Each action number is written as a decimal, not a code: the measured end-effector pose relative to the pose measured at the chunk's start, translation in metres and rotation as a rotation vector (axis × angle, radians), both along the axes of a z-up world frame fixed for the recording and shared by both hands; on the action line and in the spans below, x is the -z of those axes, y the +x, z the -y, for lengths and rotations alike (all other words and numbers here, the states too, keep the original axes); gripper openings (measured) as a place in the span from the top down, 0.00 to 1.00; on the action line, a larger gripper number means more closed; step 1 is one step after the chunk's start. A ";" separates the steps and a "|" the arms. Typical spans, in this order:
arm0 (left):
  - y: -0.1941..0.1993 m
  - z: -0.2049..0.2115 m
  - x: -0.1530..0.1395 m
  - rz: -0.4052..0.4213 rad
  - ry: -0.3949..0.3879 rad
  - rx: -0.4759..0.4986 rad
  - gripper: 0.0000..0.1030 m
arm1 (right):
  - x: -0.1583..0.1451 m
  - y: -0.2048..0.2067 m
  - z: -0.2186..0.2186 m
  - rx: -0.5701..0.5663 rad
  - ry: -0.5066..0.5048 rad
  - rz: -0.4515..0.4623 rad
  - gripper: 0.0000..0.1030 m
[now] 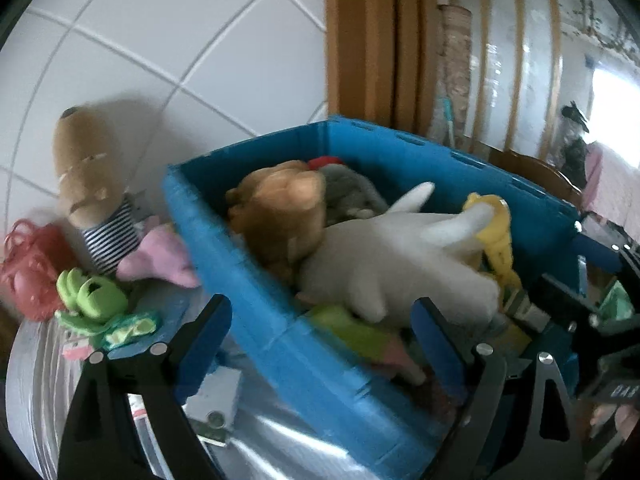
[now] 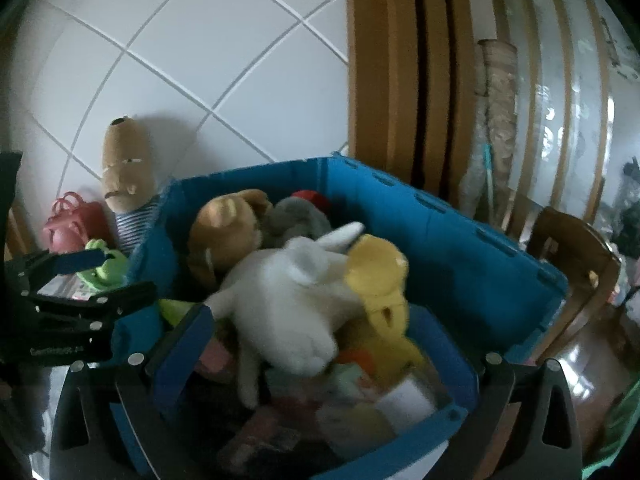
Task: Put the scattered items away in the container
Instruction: 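Move both tools back toward the Tylenol box and tissue pack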
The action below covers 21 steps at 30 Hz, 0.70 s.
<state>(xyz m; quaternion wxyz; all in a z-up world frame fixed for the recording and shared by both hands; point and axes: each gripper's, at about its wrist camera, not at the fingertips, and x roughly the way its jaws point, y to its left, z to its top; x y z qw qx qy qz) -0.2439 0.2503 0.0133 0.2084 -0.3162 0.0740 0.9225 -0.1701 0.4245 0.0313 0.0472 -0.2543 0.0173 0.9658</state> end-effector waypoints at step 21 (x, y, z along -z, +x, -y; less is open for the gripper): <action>0.017 0.312 0.115 0.189 -0.025 -0.430 0.11 | -0.021 -0.008 0.234 -0.290 0.016 -0.110 0.00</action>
